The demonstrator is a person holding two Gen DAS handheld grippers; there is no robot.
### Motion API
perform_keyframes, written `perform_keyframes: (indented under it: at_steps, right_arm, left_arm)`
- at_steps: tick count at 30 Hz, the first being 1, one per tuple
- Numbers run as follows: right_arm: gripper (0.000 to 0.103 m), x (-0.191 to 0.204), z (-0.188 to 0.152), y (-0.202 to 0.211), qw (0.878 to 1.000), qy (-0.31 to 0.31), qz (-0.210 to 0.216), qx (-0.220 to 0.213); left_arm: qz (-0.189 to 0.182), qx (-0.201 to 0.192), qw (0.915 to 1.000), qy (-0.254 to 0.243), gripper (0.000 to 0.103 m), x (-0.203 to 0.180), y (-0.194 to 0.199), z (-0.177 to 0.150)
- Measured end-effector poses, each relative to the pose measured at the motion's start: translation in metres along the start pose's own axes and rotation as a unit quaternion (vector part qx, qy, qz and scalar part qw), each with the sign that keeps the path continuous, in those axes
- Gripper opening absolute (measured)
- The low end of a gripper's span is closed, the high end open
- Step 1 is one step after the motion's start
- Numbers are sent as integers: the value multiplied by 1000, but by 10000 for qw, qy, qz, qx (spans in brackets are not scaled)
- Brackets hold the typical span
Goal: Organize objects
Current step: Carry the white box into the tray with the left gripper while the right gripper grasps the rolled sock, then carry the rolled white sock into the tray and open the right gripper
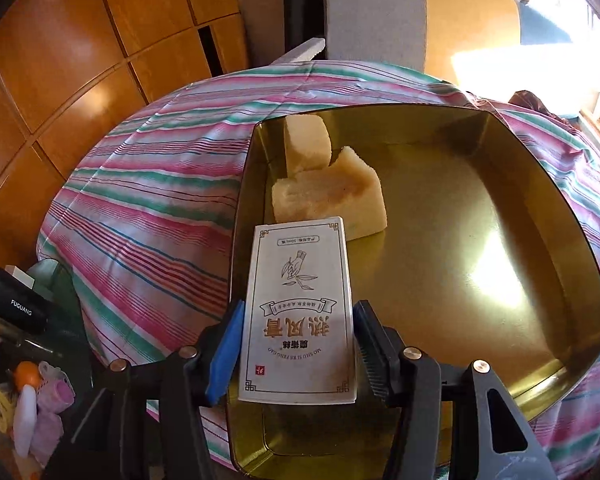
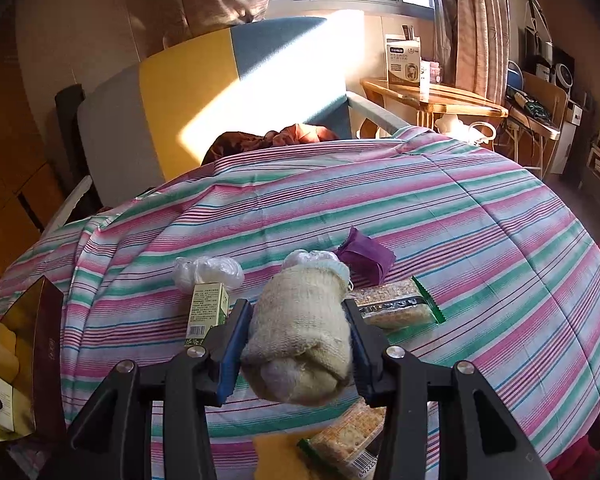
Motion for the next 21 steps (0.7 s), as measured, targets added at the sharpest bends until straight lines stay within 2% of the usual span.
perform_keyframes:
  at_steps: [3, 6, 11, 16, 21]
  right_arm:
    - [45, 10, -2, 2, 9998, 173, 27, -33]
    - [45, 24, -4, 5, 9993, 374, 16, -82]
    - [45, 38, -8, 6, 9984, 560, 23, 34]
    - [45, 60, -14, 21, 9974, 616, 381, 55]
    - [45, 121, -27, 36, 9889, 1108, 987, 117]
  left_arm:
    - [-5, -149, 9999, -41, 59, -1, 9, -4]
    - [133, -418, 9990, -91, 72, -1, 20, -8]
    - [0, -555, 9984, -53, 72, 7, 31, -11]
    - [-201, -653, 9976, 79, 72, 15, 41, -15]
    - [-409, -802, 9957, 205, 74, 23, 54, -19]
Point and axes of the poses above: each gripper's, at about its wrist camera, not at the fingertips, and y roughly against the way its jaws point, x to its left, z to its top, the point moved 2 cm from there along -y, roughly the way its jaws point, and after that the axes turned 13 degrees about x, right-handed, at the moved point
